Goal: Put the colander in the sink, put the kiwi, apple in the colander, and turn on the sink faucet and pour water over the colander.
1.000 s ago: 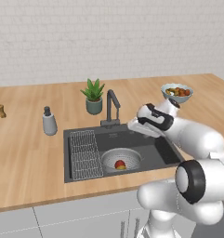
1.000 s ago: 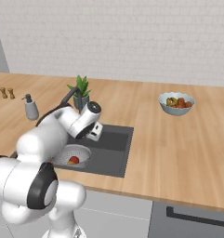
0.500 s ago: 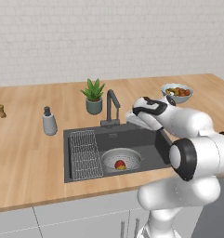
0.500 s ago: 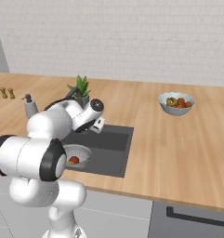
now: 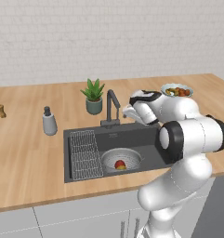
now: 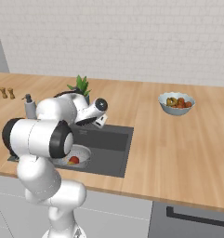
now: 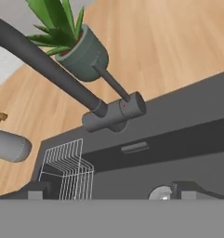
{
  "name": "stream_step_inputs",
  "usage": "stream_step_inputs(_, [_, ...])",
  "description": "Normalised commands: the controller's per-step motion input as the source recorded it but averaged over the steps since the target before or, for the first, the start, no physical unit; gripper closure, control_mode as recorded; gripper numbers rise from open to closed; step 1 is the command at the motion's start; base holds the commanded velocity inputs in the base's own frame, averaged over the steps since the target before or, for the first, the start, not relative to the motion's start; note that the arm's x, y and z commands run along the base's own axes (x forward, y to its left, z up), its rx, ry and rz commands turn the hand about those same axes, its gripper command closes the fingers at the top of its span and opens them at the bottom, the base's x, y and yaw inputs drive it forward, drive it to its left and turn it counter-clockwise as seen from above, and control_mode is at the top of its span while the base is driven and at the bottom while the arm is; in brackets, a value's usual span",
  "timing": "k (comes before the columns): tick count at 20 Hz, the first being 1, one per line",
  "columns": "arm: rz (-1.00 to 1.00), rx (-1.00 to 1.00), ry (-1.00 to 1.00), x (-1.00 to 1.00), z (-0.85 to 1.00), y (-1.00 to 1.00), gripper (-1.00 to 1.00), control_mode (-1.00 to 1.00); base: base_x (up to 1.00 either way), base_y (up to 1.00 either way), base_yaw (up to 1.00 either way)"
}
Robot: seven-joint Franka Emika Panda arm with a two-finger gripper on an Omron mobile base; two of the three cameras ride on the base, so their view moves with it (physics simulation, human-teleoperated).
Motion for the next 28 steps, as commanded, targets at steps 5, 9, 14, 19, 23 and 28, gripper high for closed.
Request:
stream_step_inputs(5, [-0.03, 0.07, -0.04, 0.35, 0.0, 0.09, -1.0, -1.0, 0.0, 0.0, 0.0])
stream_step_inputs(9, [-0.02, 0.06, -0.04, 0.22, 0.0, 0.15, -1.0, -1.0, 0.0, 0.0, 0.0])
stream_step_inputs(14, [-0.03, 0.03, -0.03, 0.3, -0.07, 0.07, -1.0, -1.0, 0.0, 0.0, 0.0])
stream_step_inputs(19, [-0.03, 0.02, 0.0, 0.36, -0.14, 0.0, -1.0, -1.0, 0.0, 0.0, 0.0])
stream_step_inputs(23, [-0.02, 0.05, 0.0, 0.41, -0.14, 0.0, -1.0, -1.0, 0.0, 0.0, 0.0])
stream_step_inputs(28, [-0.01, 0.04, 0.0, 0.39, -0.16, 0.01, -1.0, -1.0, 0.0, 0.0, 0.0])
